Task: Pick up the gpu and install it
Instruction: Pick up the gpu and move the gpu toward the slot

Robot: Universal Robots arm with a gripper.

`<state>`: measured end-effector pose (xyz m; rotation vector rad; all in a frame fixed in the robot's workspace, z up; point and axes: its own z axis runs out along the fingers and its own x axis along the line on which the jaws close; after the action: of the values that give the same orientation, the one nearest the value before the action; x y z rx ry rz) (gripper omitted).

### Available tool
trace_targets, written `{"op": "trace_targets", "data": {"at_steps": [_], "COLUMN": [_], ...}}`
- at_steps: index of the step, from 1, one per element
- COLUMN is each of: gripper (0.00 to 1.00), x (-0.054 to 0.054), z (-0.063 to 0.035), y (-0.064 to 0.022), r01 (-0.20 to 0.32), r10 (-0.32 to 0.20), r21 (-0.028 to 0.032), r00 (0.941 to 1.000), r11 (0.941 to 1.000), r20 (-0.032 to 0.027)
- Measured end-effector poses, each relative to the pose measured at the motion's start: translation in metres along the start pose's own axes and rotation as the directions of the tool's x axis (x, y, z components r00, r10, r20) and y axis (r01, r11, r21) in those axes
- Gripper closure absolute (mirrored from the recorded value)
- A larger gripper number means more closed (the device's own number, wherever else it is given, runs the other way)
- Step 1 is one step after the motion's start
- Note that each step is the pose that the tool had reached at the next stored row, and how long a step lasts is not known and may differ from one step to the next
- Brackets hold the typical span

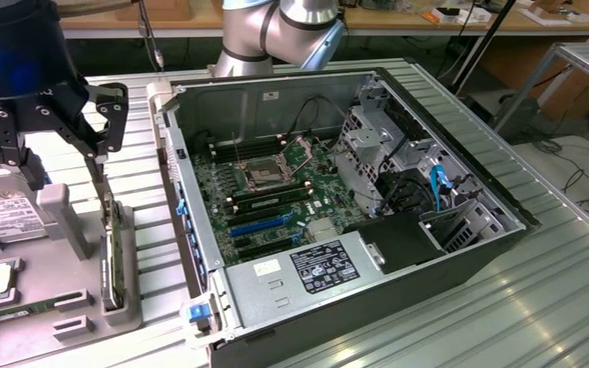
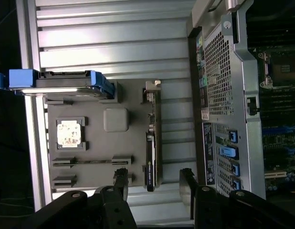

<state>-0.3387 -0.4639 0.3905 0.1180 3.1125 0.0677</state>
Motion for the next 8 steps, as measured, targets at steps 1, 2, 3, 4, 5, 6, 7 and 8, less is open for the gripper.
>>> {"op": "trace_targets", "data": {"at_steps": [1,2,3,4,5,6,7,8], "gripper": [0.44,0.44,0.44,0.44,0.44,0.44,0.44,0.44], "x": [0.000,0.000,0.000,0.000,0.000,0.000,0.000,0.000], "z": [0.0008,0.0015,0.0028,0.0038,0.0061,0.0085,0.0100,0.0110], "y": [0.0000,-0.0001,-0.0001,-0.0002,-0.0003,-0.0004,-0.0004,-0.0005], "r01": [0.000,0.000,0.000,0.000,0.000,0.000,0.000,0.000], "r10": [0.000,0.000,0.000,0.000,0.000,0.000,0.000,0.000], "r21": [0.0000,0.0000,-0.0001,-0.0001,0.0000,0.0000,0.0000,0.0000], "r00": [1.0000,1.0000,1.0000,1.0000,1.0000,1.0000,1.0000,1.0000], "r11": [1.0000,1.0000,1.0000,1.0000,1.0000,1.0000,1.0000,1.0000], "r20": [0.0000,0.0000,0.0000,0.0000,-0.0001,-0.0001,0.0000,0.0000]}}
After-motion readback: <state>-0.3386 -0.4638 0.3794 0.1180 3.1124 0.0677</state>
